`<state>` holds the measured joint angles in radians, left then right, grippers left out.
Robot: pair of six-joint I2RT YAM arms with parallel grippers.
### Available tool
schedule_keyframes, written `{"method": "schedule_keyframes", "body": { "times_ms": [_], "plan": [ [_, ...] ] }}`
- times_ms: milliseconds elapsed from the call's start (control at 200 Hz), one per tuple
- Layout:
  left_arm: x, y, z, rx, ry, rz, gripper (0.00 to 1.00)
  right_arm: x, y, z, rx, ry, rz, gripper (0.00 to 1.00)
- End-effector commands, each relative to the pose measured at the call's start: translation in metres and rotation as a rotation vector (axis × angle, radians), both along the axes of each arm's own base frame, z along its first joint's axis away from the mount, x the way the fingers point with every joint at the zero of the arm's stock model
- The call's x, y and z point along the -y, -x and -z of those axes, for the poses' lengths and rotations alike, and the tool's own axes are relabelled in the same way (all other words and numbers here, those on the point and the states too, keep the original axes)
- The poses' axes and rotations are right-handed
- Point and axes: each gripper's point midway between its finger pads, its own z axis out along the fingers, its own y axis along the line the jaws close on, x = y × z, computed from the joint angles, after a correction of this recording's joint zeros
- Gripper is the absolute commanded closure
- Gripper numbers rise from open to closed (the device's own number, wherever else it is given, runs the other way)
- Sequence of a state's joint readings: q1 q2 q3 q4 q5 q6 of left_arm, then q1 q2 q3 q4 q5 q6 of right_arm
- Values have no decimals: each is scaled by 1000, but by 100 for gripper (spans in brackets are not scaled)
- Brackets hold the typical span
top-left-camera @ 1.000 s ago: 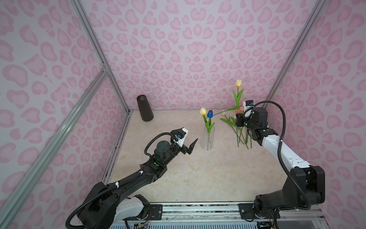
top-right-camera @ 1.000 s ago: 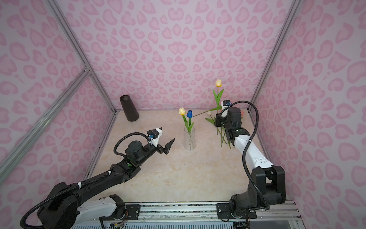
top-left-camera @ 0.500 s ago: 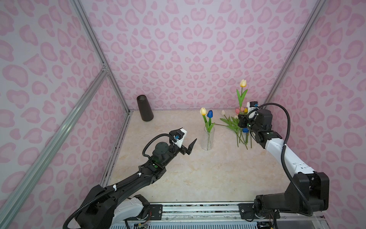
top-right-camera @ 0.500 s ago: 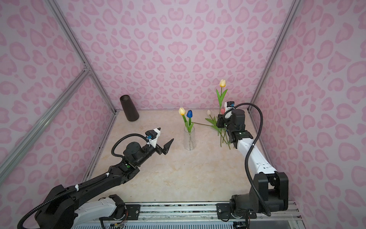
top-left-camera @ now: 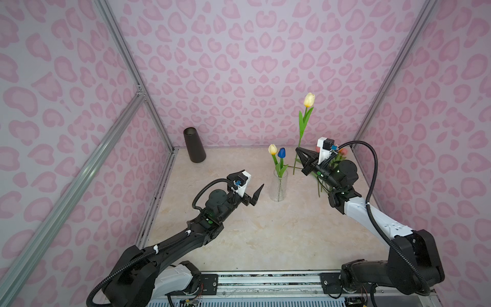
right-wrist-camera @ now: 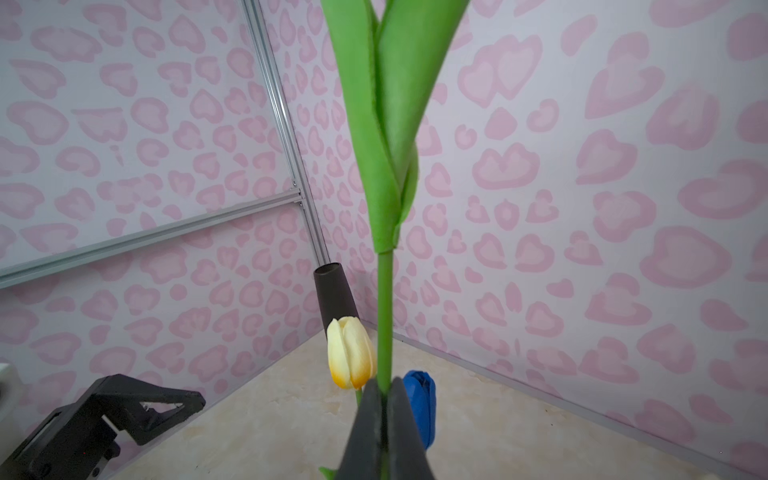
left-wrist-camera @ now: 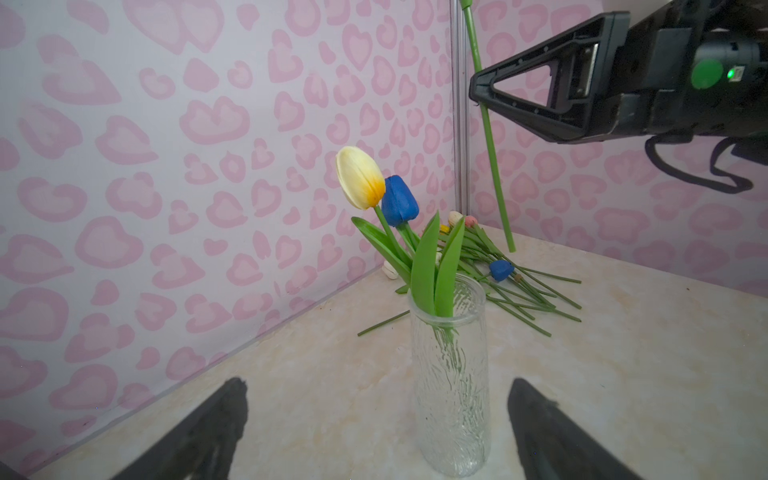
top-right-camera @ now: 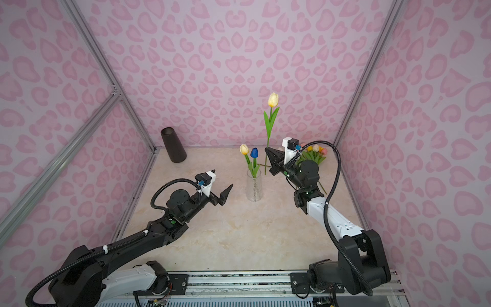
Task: Arrange the flowers into the vase
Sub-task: 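Carry the yellow tulip over the glass vase and lower its stem inside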
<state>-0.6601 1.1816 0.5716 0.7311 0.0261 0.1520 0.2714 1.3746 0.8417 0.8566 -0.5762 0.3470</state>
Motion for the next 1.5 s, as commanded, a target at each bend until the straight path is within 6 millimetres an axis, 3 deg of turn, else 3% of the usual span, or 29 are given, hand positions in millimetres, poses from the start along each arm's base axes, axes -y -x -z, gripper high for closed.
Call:
{"method": "schedule_keyframes", "body": {
  "times_ms": [0,865,1170,1405,1495],
  "plan": [
    [1,-1,-16,45,20,3,2,-3,13,-26,150,-100,-35,100],
    [4,-4,-8,25,9,4,2,-15,-3,53,136,-38,33,100],
    [5,-5,-8,29,7,4,1,-20,-1,50,155,-33,22,100],
    [5,-5,-4,22,5,3,1,-23,3,60,142,45,28,100],
    [5,-6,-4,23,4,3,2,-26,7,65,137,77,24,91]
  ]
}}
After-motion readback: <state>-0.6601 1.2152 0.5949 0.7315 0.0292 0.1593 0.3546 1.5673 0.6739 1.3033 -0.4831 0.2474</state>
